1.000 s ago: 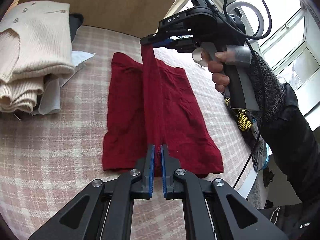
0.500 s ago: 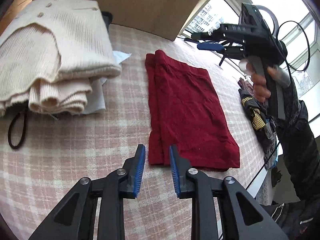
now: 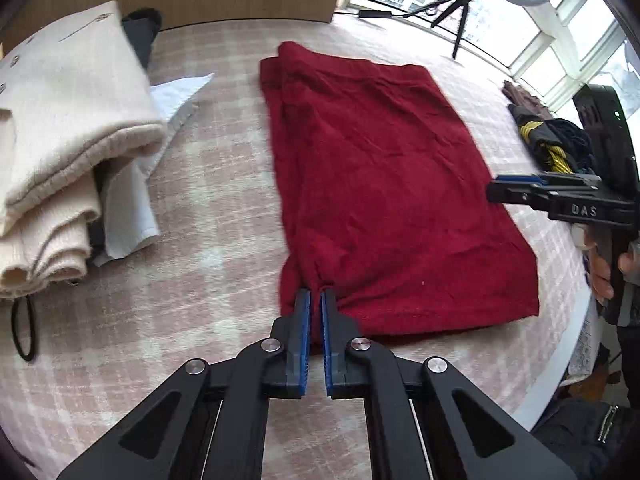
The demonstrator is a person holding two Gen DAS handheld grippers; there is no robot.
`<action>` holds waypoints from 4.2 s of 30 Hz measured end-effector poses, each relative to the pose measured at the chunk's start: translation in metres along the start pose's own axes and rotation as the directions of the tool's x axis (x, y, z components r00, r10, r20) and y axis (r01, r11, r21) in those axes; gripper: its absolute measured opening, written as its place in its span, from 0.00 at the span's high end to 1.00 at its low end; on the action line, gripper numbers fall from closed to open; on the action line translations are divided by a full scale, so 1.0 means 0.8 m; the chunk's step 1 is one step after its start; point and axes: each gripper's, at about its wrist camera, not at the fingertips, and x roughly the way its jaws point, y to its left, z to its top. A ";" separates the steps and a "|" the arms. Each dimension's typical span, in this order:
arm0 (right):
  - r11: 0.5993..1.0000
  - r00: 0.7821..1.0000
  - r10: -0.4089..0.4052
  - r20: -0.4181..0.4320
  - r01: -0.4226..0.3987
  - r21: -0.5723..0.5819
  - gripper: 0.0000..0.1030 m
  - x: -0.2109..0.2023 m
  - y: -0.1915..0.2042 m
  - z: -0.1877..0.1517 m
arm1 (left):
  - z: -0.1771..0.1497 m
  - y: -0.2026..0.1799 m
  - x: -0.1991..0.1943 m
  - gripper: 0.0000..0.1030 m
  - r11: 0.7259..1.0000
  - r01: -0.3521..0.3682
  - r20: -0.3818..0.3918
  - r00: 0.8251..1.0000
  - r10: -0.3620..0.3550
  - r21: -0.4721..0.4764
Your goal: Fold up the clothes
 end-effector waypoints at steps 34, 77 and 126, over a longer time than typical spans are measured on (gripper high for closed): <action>0.992 0.982 0.046 0.183 -0.067 0.108 0.32 0.014 -0.074 0.123 | 0.205 -0.006 0.039 0.37 0.993 -0.114 0.124 0.986 0.108 0.041; 0.927 0.753 0.347 0.559 -0.183 -0.328 0.89 -0.259 0.105 0.058 | 0.097 -0.057 -0.280 0.90 0.993 -0.080 0.587 0.809 0.016 0.084; 0.929 0.889 0.270 0.370 -0.139 -0.344 0.61 -0.024 0.324 0.363 | 0.254 0.340 -0.204 0.72 0.866 -0.437 0.334 0.801 0.497 -0.241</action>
